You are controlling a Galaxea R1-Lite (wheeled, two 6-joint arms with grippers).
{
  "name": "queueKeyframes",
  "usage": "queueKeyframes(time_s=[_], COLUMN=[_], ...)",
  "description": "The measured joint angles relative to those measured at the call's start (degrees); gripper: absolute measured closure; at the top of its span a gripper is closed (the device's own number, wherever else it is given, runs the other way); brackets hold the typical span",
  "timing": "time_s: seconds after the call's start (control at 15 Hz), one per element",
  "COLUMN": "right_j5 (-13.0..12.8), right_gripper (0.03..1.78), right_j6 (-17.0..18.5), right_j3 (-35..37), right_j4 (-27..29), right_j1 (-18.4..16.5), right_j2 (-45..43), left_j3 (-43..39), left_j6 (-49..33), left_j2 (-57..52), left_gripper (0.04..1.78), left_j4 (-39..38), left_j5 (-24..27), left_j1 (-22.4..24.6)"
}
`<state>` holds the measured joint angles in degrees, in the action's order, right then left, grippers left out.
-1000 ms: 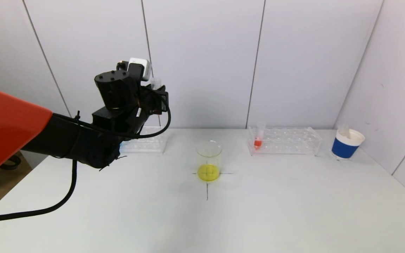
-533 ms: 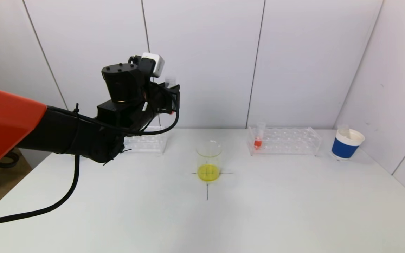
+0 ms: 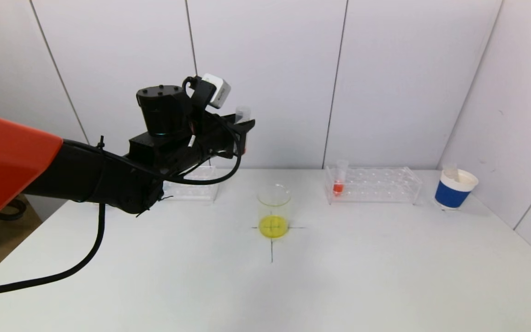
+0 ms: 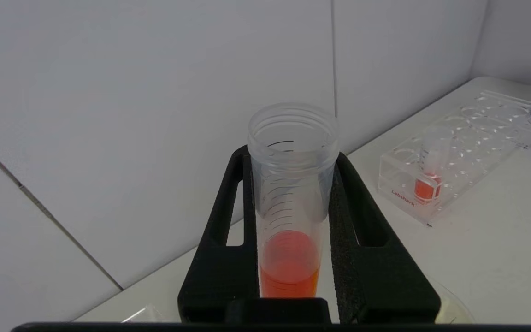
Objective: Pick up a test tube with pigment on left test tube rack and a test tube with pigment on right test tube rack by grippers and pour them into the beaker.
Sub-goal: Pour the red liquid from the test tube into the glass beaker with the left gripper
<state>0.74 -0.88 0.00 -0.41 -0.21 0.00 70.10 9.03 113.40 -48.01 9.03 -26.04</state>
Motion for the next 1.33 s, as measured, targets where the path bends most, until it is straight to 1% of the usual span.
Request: queueKeyframes(time_s=[0.33,0.6,0.8,1.0,1.07,1.2,1.33], right_j5=[0.0,0.0,0.0,0.0,0.02,-0.01,0.0], right_gripper=[0.05,0.05,0.05,0.05,0.05,0.05,0.05], right_j6=[0.02,0.02,0.02,0.02,0.04,0.02,0.02], right_j3=[0.0,0.0,0.0,0.0,0.0,0.0,0.0], right_j4=[0.0,0.0,0.01,0.0,0.0,0.0,0.0], right_j1=[-0.01,0.0,-0.01,-0.01,-0.01,-0.01,0.0], right_j2=[0.0,0.0,0.0,0.0,0.0,0.0,0.0], left_j3=[-0.09,0.29,2.19,6.74,7.79,8.7,8.92], left_j6=[2.43,6.9,10.78,15.02,16.71,20.21,22.22], left_j2=[0.55,1.34,2.69,5.45,6.28,7.36,8.02], left_gripper=[1.37,1.37,1.37,1.37,1.37,1.37,1.37], left_j4=[0.13,0.4,1.27,2.1,3.06,4.52,4.62], left_j5=[8.33,15.08,21.2,28.17,29.55,30.35,33.05], left_j1=[0.02,0.33,1.43,3.8,4.41,4.99,5.05])
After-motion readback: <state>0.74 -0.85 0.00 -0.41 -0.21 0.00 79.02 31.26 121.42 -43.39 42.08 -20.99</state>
